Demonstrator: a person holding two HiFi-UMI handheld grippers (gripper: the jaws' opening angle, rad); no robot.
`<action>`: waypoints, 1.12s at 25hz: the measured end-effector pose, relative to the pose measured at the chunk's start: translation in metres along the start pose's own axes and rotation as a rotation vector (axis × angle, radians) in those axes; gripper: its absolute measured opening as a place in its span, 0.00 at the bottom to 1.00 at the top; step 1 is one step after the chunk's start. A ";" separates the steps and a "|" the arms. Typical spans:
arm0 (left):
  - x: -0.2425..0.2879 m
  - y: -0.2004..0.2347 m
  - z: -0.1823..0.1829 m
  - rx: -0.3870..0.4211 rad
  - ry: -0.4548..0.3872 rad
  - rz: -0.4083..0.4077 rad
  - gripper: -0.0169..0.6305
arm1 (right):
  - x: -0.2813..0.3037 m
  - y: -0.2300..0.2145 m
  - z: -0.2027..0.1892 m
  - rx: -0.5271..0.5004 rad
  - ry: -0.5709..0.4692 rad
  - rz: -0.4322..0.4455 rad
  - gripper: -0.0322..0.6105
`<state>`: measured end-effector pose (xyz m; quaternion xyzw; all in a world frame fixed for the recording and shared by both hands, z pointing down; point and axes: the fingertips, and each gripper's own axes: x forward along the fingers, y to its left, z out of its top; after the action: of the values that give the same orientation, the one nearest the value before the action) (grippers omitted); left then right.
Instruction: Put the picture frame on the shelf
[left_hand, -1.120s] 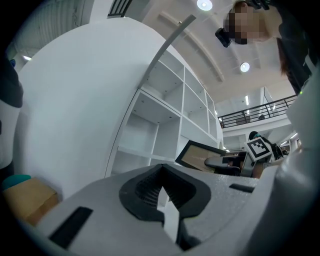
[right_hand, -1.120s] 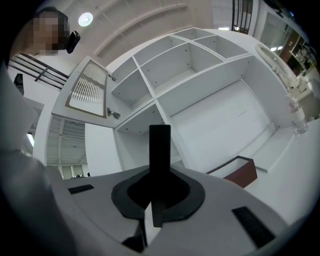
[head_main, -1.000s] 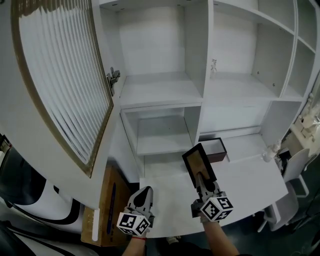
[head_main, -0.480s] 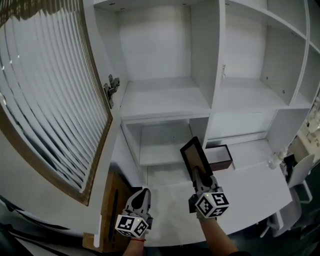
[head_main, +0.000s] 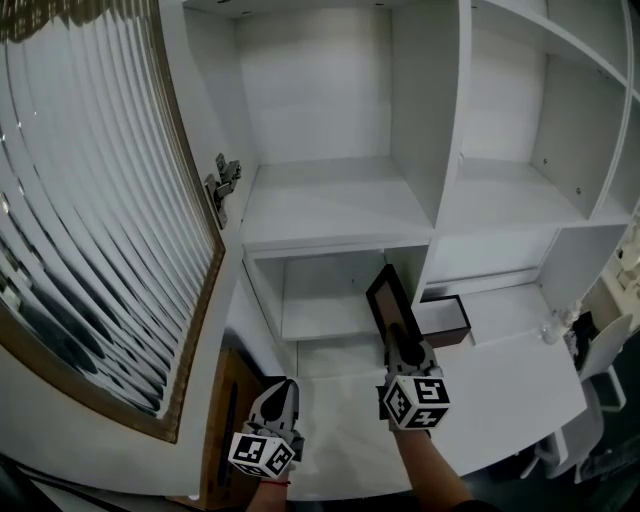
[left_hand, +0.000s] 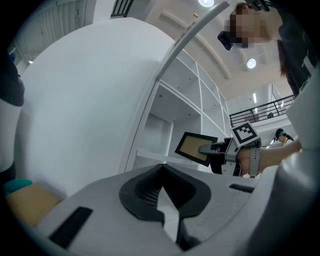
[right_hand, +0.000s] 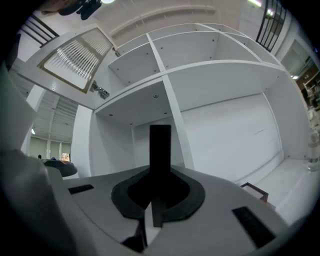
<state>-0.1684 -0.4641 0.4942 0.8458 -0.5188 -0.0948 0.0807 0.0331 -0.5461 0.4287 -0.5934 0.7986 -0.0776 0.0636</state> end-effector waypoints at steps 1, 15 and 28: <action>0.000 0.000 0.000 -0.002 -0.001 0.000 0.03 | 0.003 -0.001 0.001 -0.002 0.006 -0.010 0.07; -0.005 0.006 -0.002 -0.023 -0.004 0.016 0.03 | 0.025 -0.011 0.008 0.067 0.033 -0.080 0.07; -0.010 0.013 -0.007 -0.034 0.001 0.027 0.03 | 0.028 -0.017 0.007 0.125 -0.006 -0.153 0.07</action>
<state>-0.1826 -0.4604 0.5050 0.8373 -0.5284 -0.1019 0.0965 0.0424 -0.5786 0.4252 -0.6478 0.7443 -0.1301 0.0967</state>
